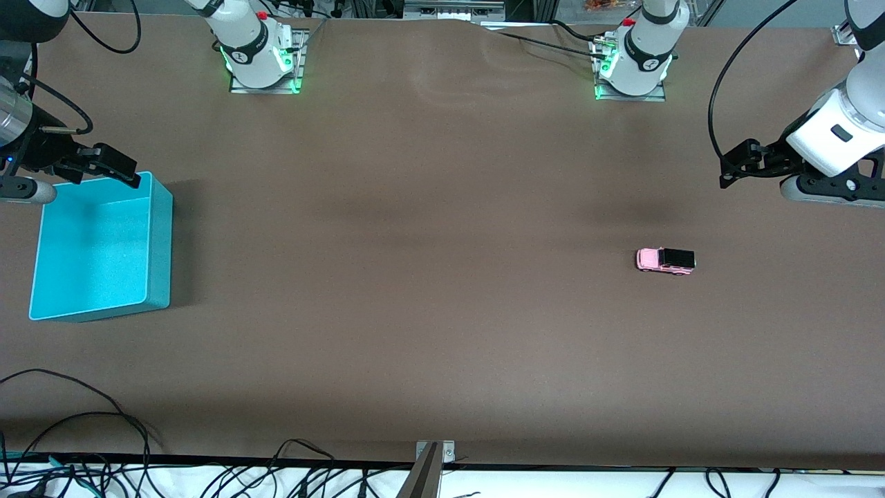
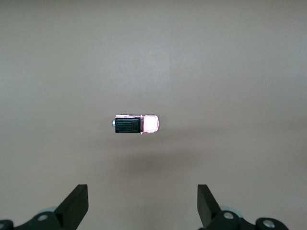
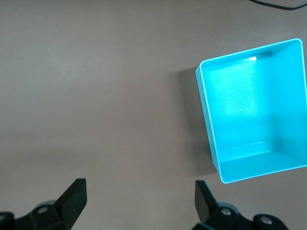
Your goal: Wind and store pink jeep toy
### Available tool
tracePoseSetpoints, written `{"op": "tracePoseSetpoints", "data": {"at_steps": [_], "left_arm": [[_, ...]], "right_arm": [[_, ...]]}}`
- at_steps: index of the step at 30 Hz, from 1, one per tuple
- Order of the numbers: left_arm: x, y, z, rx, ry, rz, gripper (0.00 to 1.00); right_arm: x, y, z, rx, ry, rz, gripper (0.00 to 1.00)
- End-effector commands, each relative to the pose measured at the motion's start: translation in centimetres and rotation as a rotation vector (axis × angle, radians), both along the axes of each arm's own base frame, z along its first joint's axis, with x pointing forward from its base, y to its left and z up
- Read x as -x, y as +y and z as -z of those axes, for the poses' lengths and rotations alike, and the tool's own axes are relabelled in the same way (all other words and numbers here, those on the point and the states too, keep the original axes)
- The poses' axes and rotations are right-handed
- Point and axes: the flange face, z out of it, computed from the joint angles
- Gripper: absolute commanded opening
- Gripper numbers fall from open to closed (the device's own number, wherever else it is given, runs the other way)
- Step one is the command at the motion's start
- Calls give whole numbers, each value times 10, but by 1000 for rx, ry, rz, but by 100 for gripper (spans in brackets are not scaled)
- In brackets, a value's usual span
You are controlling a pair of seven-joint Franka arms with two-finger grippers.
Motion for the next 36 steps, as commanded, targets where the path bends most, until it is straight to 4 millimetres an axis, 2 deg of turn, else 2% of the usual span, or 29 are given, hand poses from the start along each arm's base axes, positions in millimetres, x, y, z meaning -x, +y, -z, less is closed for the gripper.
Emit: {"op": "tracePoseSetpoints", "data": {"at_steps": [1, 24, 34, 36], "left_arm": [[-3, 0, -19, 10, -25, 5, 100], [-1, 2, -17, 7, -1, -1, 100], [-1, -6, -13, 7, 7, 19, 100], [-3, -7, -7, 7, 18, 19, 100]], "right_arm": [[1, 1, -8, -6, -2, -3, 100], [1, 2, -8, -6, -4, -9, 100], [1, 2, -8, -6, -2, -10, 100], [1, 1, -8, -6, -4, -9, 100]]}}
